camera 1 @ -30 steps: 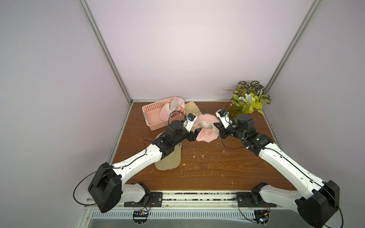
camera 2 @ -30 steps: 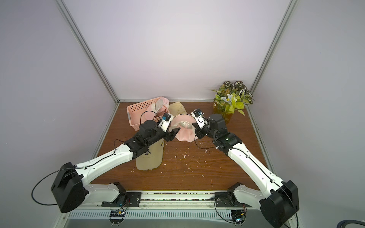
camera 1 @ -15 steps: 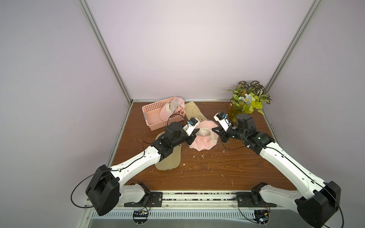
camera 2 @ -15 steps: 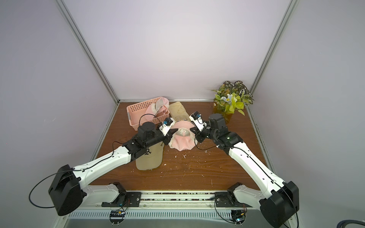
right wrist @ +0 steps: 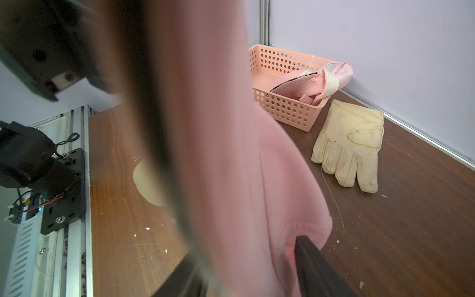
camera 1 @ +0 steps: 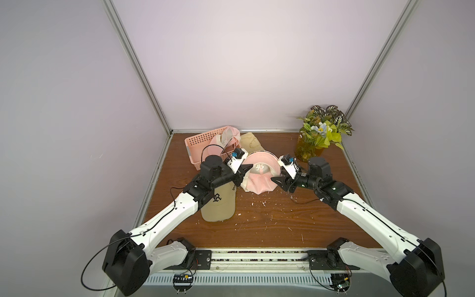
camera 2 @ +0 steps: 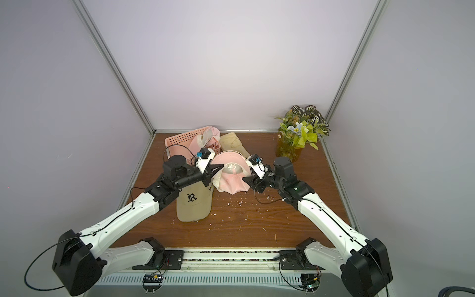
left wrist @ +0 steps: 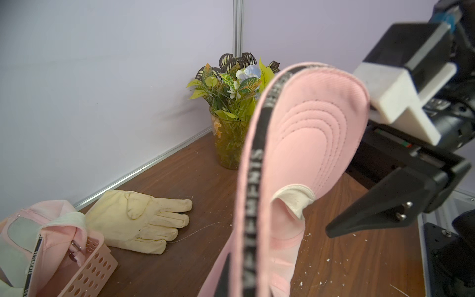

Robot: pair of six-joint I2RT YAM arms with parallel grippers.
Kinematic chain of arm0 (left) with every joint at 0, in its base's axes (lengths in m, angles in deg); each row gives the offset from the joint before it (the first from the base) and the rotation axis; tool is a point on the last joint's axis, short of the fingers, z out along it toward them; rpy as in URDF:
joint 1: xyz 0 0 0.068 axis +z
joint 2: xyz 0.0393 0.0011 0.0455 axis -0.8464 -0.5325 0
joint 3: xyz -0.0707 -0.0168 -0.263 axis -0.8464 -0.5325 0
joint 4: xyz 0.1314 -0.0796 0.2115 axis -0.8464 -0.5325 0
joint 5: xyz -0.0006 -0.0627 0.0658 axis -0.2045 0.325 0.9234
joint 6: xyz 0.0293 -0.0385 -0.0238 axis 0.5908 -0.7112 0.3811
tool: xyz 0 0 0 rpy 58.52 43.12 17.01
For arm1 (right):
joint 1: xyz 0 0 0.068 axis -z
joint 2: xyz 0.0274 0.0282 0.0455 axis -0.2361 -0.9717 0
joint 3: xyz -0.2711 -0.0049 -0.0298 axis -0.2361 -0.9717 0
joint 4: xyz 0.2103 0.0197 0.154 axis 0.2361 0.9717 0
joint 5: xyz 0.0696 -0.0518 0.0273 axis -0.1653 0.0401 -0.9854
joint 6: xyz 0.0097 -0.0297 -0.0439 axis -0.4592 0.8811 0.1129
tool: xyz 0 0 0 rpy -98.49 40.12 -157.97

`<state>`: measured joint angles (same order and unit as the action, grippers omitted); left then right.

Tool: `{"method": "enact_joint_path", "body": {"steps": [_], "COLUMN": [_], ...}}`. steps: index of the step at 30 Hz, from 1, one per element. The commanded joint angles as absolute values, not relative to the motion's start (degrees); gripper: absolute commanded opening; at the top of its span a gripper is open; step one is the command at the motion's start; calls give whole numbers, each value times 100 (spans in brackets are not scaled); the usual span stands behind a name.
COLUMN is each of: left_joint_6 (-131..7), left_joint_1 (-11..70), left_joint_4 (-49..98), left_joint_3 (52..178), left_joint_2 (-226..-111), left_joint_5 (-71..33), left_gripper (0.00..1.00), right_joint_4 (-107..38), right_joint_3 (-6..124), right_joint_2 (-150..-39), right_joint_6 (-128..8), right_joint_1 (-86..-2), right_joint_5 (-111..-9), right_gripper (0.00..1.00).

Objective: Turn the baseball cap inside out
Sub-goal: Turn over the baseball cap.

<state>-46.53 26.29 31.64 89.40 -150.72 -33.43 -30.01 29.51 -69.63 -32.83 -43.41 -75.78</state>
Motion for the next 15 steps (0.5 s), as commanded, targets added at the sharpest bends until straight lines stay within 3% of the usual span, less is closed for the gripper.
{"method": "enact_joint_path", "body": {"steps": [1,9,15], "left_joint_6": [-5103,-5293,-5506], "left_joint_1": [2780,2838,2995], "left_joint_4": [3849,3796,3749], "left_joint_3": [9040,9247,9350], "left_joint_2": [-14888,-14833,-14717], "left_joint_5": [-4377,-4689,-4521], "left_gripper": [0,0,0], "right_joint_4": [-3551,-3838,-3634], "right_joint_3": [2749,2497,2529], "right_joint_2": [-6827,-6912,-7050], "right_joint_6": [-3053,-2922,-2816], "right_joint_1": [-4327,-4327,-4327], "right_joint_5": [-7895,-7773,-8406], "right_gripper": [59,59,55]}}
